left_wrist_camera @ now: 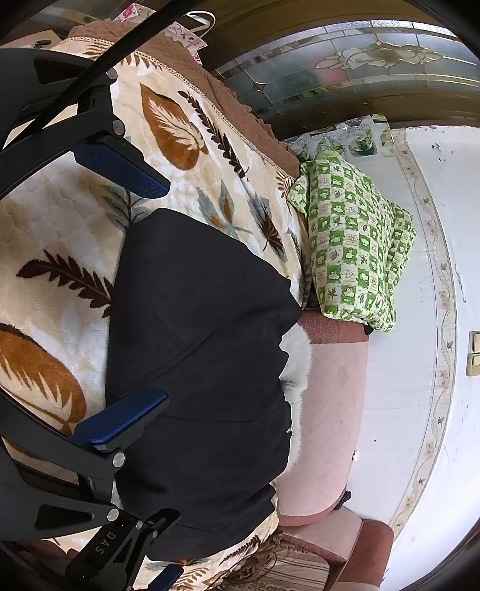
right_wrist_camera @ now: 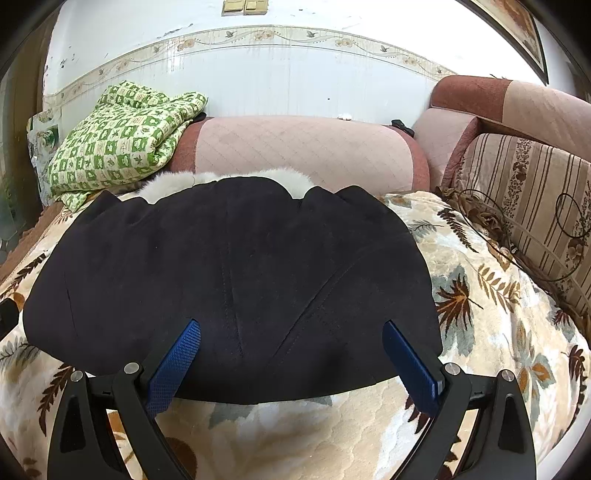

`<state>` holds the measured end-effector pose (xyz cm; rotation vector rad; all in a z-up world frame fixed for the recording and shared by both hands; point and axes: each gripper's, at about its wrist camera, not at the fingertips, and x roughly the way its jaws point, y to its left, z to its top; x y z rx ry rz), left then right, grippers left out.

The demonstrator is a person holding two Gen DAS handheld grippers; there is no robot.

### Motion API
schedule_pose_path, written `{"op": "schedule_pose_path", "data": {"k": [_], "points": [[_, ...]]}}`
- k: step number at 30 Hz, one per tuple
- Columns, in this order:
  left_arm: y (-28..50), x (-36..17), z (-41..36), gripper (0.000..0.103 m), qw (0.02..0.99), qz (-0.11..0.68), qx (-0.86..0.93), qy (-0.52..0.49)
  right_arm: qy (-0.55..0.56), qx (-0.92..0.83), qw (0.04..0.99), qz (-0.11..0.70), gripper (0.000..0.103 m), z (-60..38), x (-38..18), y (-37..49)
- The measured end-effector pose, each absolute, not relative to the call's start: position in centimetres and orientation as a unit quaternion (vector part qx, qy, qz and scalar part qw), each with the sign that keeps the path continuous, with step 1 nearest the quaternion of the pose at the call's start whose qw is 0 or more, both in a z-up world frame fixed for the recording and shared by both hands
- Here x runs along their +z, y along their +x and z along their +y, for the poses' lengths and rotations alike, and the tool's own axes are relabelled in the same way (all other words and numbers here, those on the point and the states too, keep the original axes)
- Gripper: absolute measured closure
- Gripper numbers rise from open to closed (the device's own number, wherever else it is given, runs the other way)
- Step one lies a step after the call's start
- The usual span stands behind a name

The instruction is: Fold large clothes

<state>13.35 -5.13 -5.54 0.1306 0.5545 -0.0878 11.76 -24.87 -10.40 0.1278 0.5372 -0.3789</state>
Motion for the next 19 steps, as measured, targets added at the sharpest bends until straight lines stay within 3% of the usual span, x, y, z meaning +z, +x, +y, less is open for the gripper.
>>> {"op": "schedule_pose_path", "data": {"k": [19], "points": [[12.85, -5.66, -5.15, 0.001, 0.960, 0.265, -0.053, 0.072, 0.060, -0.178, 0.945, 0.269, 0.003, -24.50, -10.69, 12.01]]}}
